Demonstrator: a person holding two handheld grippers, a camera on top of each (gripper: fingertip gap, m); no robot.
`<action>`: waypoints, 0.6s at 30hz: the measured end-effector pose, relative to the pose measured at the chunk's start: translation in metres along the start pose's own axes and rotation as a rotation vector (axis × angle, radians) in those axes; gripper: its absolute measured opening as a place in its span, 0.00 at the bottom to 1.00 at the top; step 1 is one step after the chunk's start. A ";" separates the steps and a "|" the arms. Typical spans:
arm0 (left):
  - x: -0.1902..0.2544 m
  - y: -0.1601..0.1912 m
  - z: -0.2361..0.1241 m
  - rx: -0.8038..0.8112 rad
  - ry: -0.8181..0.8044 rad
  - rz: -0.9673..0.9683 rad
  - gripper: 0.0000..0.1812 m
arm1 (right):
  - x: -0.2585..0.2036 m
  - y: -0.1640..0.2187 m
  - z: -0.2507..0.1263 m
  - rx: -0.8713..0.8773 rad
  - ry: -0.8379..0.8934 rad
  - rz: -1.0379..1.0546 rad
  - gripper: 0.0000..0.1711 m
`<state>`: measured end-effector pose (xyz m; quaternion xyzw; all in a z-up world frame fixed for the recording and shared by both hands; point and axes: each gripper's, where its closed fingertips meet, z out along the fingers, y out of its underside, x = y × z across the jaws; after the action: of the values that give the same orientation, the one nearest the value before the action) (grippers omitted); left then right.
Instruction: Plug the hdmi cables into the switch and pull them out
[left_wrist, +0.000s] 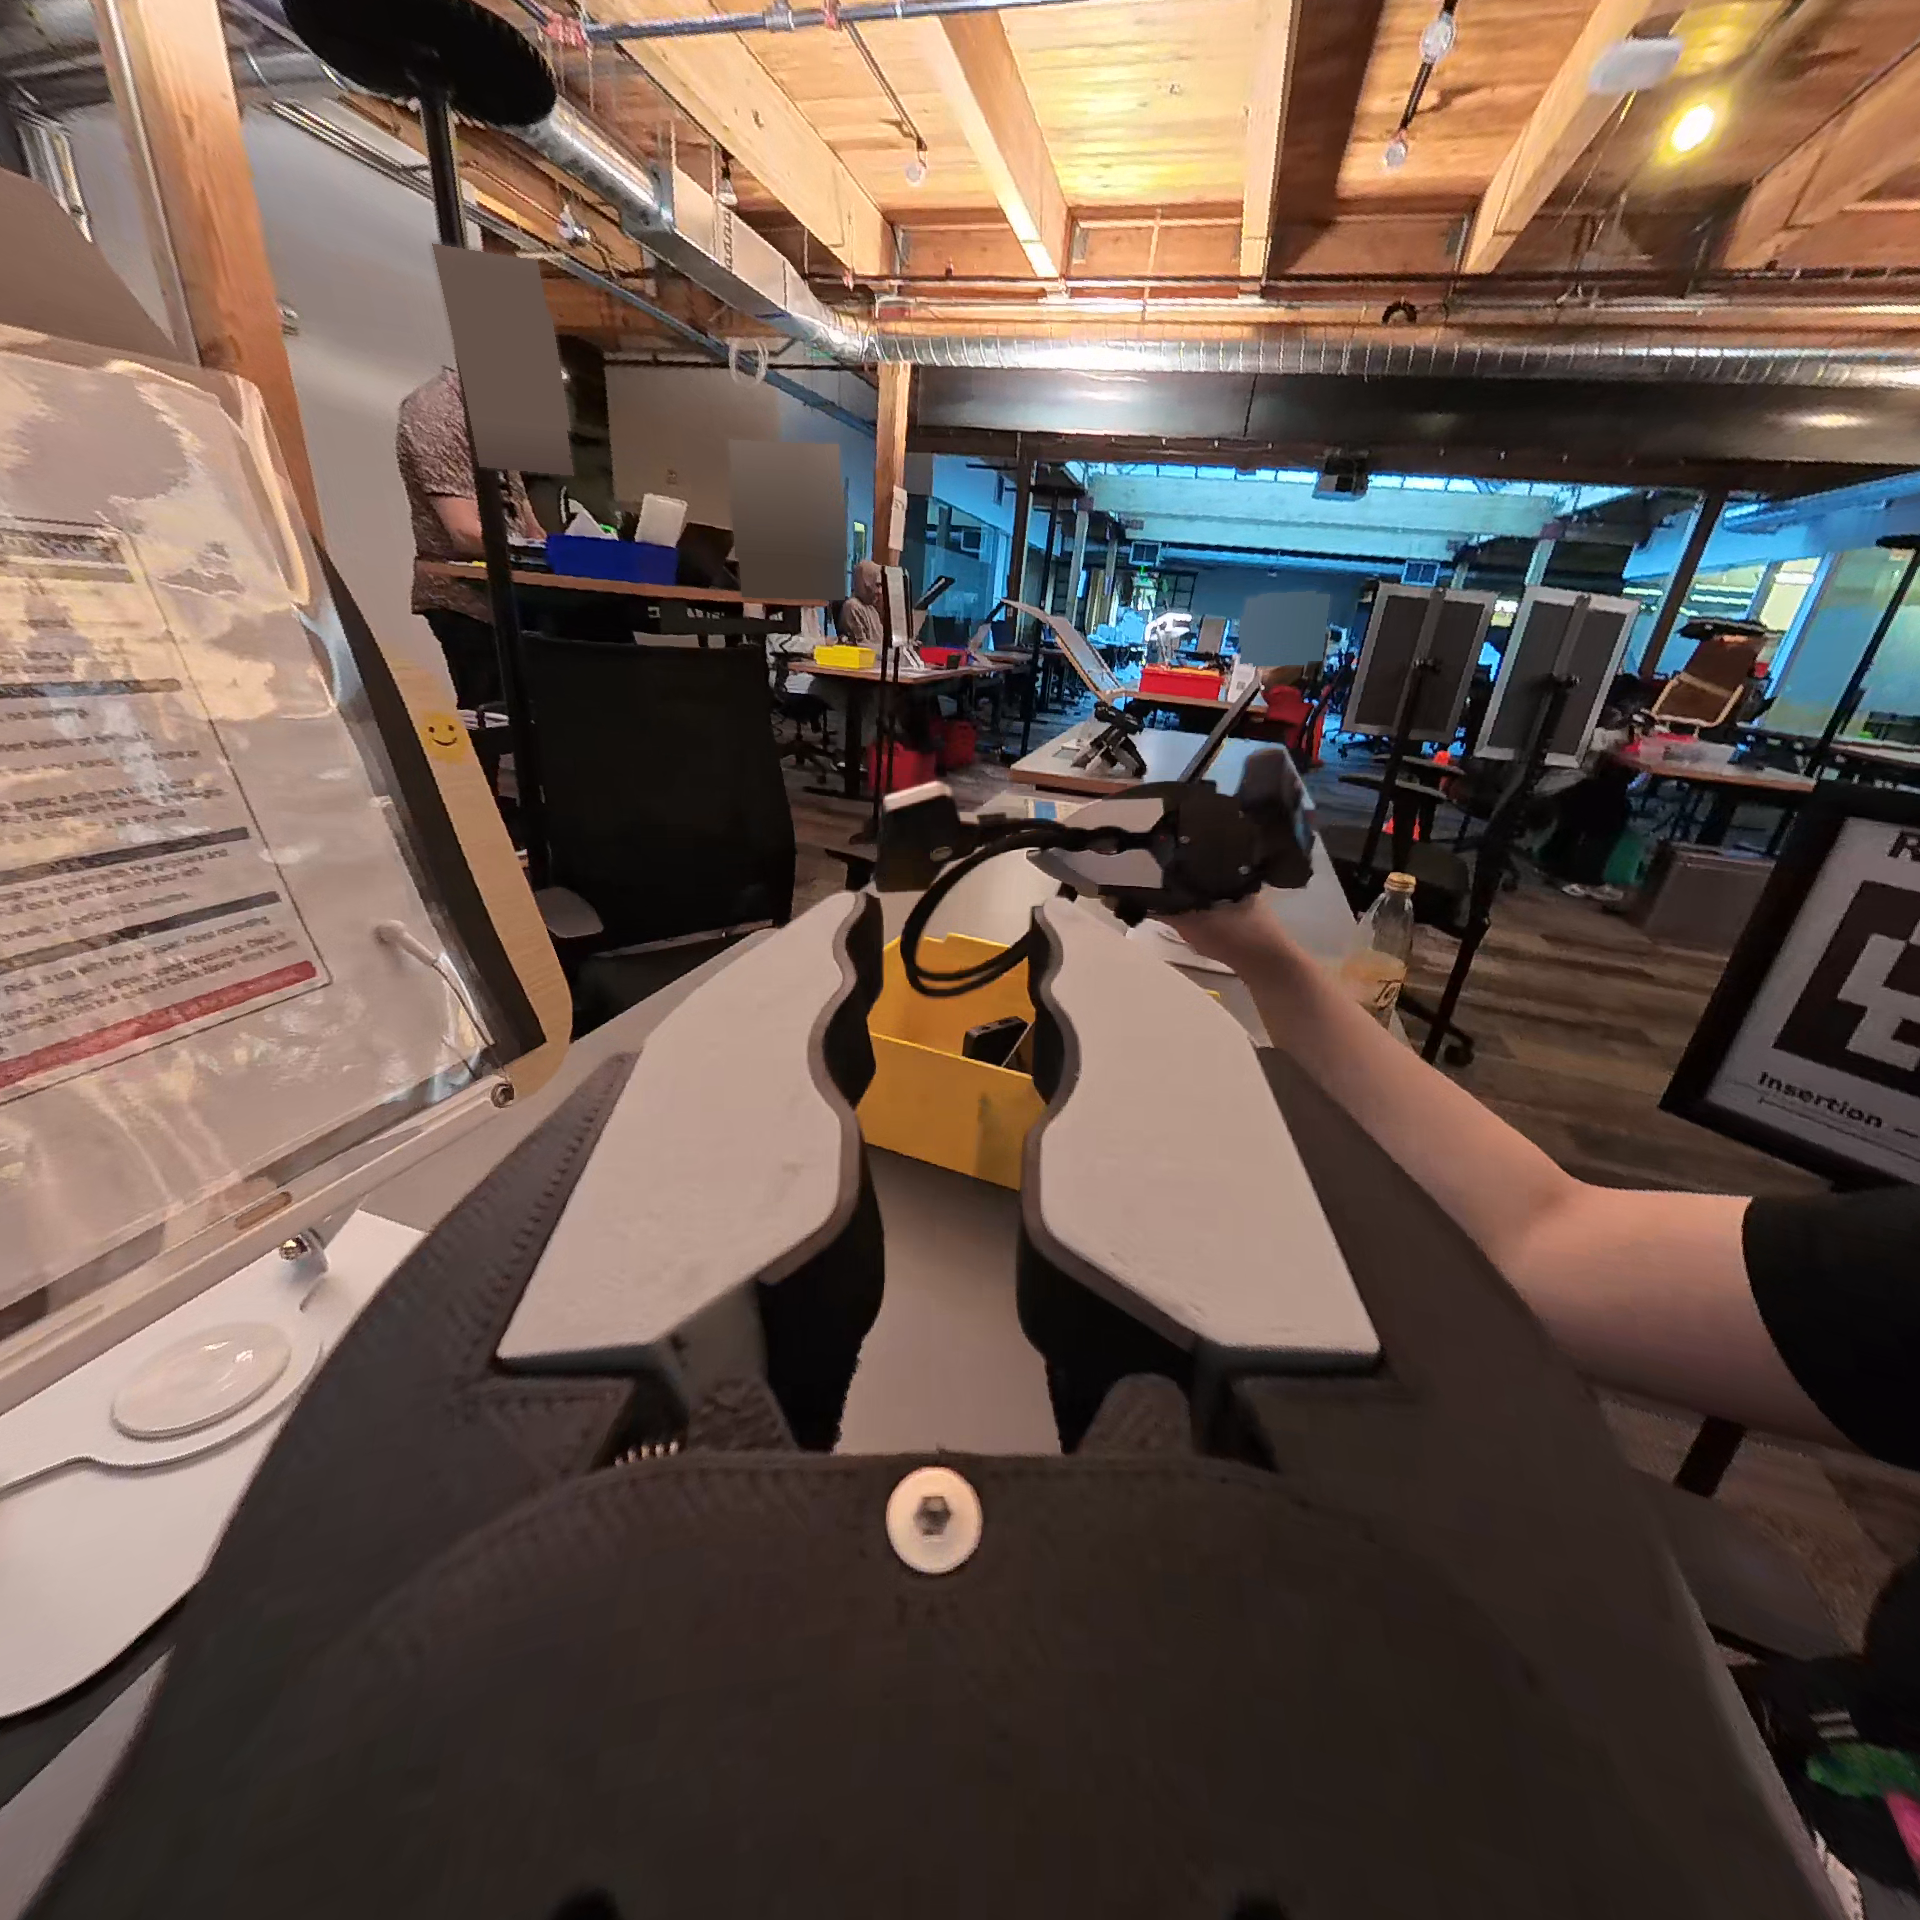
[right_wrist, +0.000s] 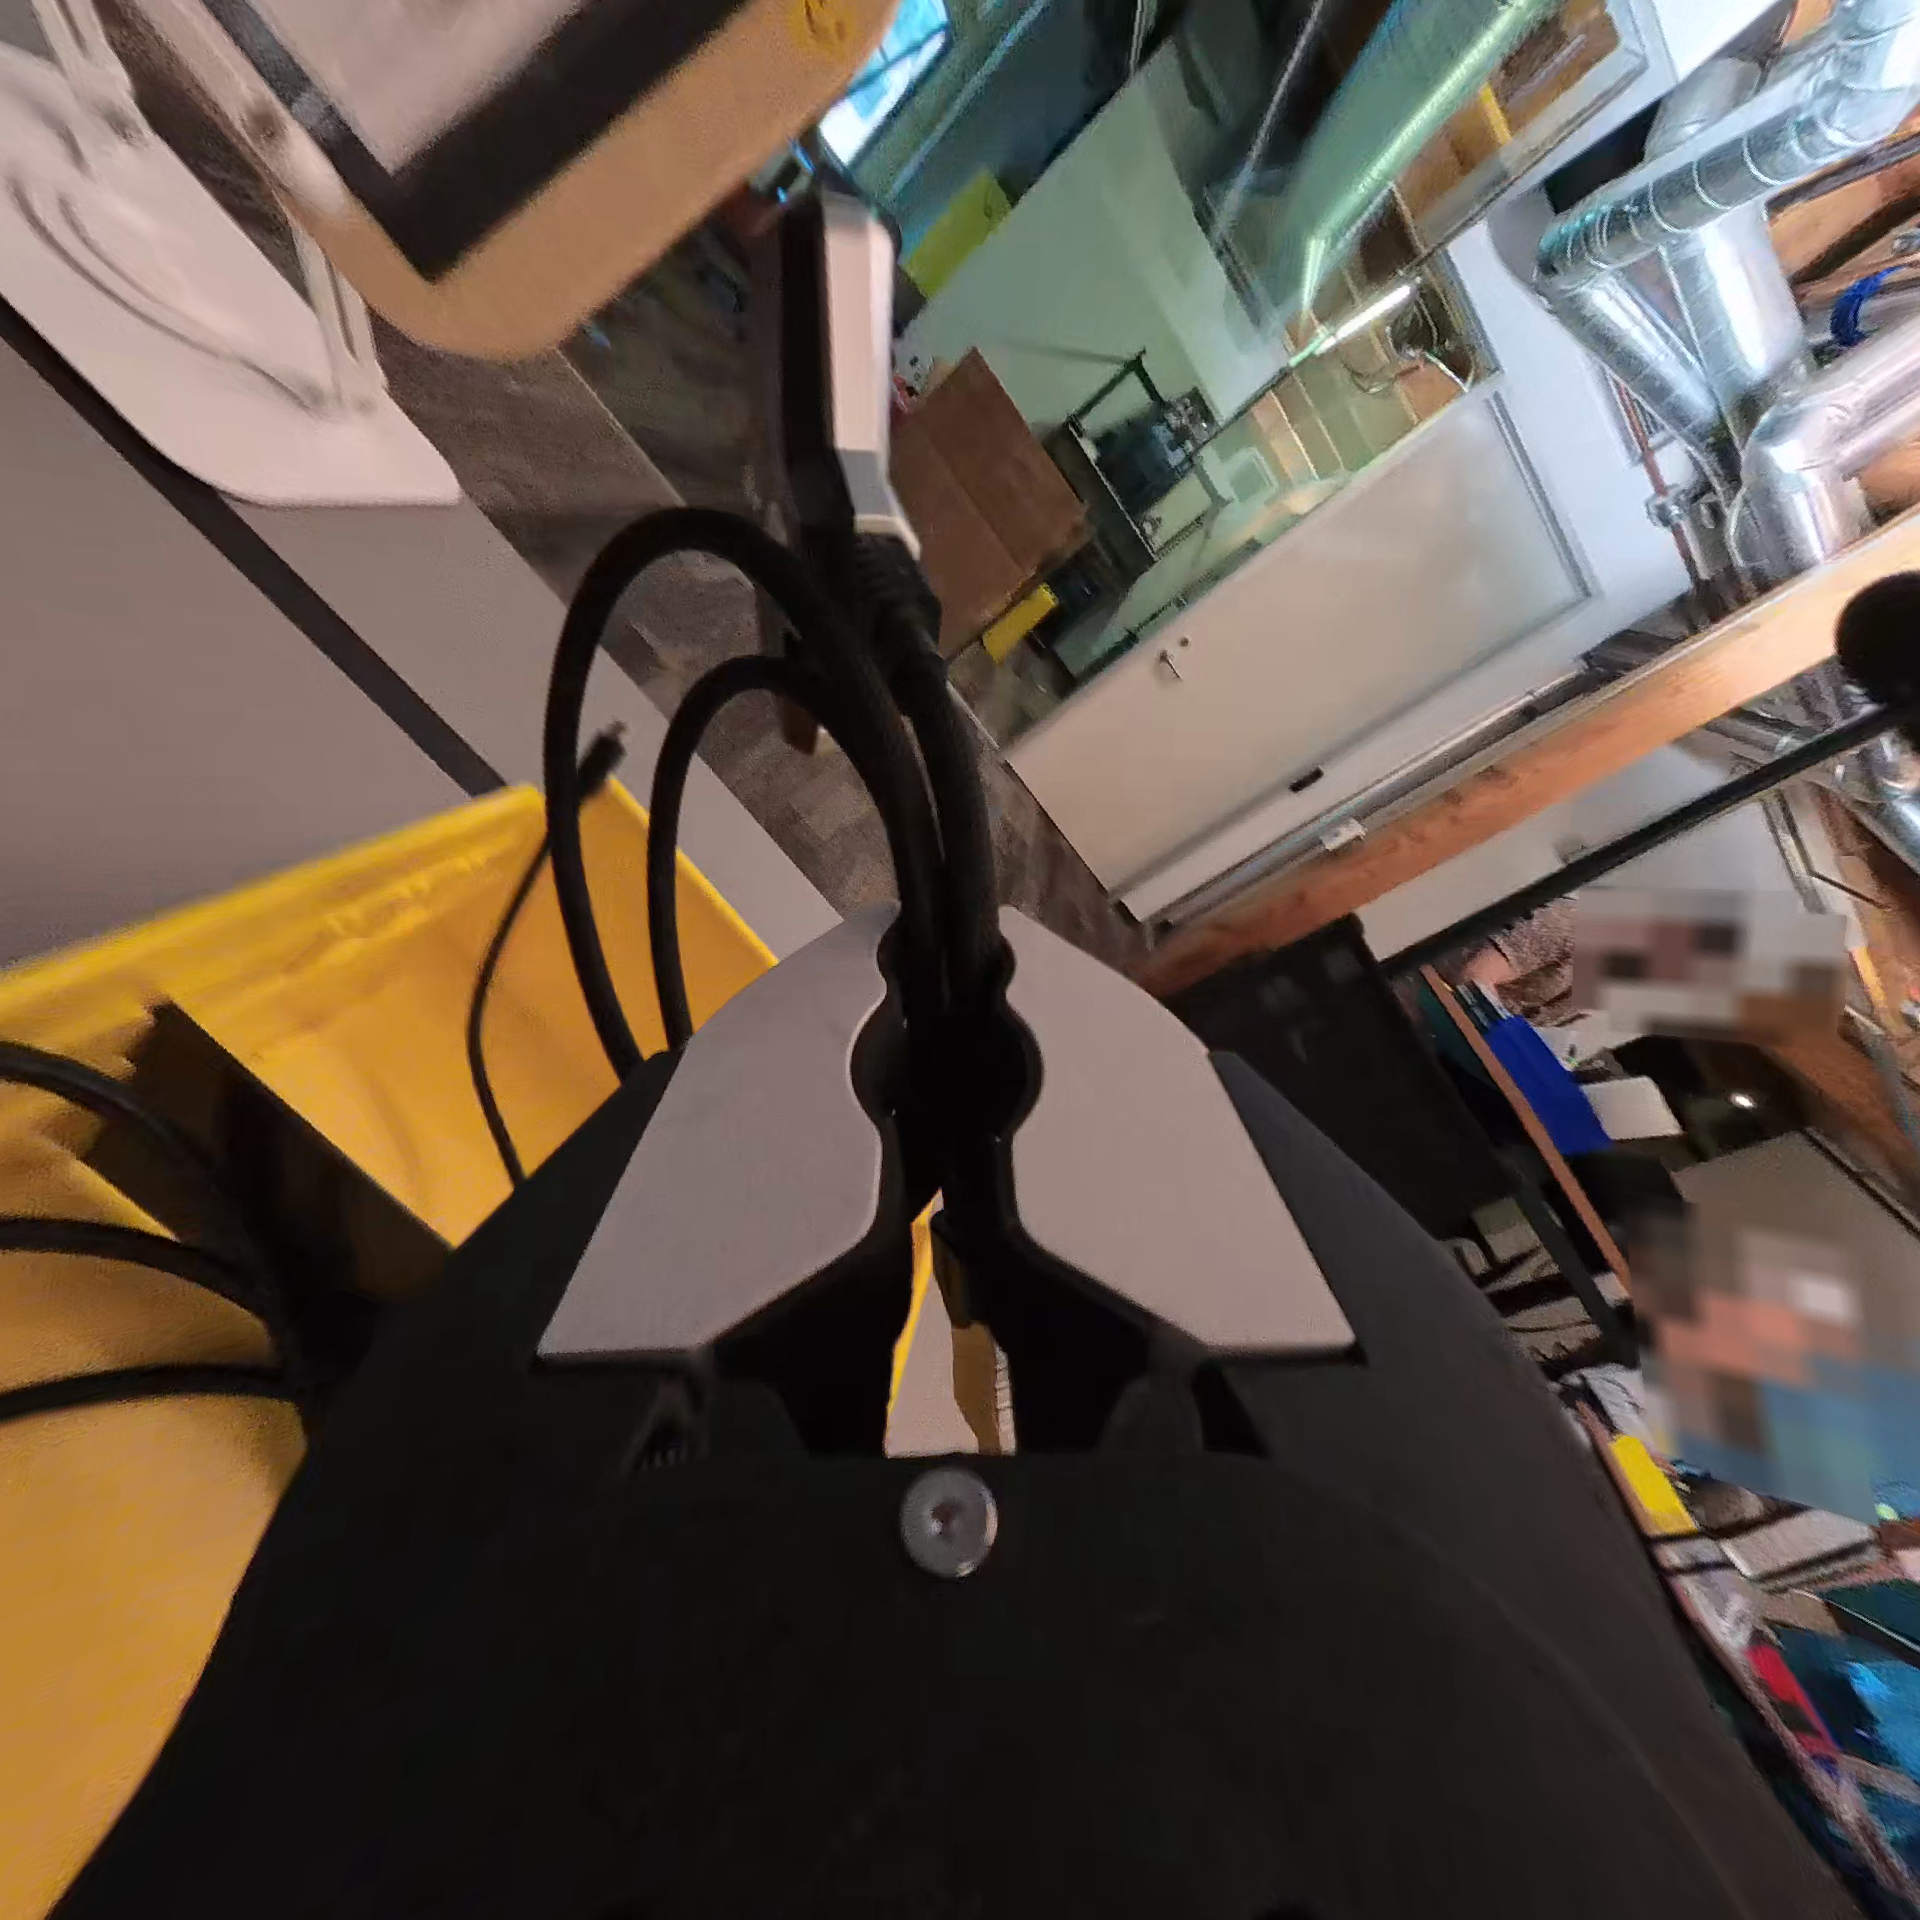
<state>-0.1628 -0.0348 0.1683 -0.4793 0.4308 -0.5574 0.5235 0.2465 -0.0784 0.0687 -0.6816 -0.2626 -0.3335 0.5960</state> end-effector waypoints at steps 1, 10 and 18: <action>0.000 0.001 0.001 -0.005 0.001 0.001 0.14 | -0.001 0.009 0.003 -0.012 0.002 -0.025 0.06; 0.002 0.011 0.007 -0.046 0.017 -0.007 0.13 | -0.058 0.097 0.033 -0.320 -0.244 -0.171 0.08; 0.006 0.014 0.001 -0.122 -0.001 0.023 0.15 | -0.050 0.101 -0.003 -0.494 -0.328 0.095 0.22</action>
<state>-0.1591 -0.0414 0.1555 -0.5054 0.4692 -0.5240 0.4998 0.2903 -0.0946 -0.0342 -0.8622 -0.2344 -0.2445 0.3767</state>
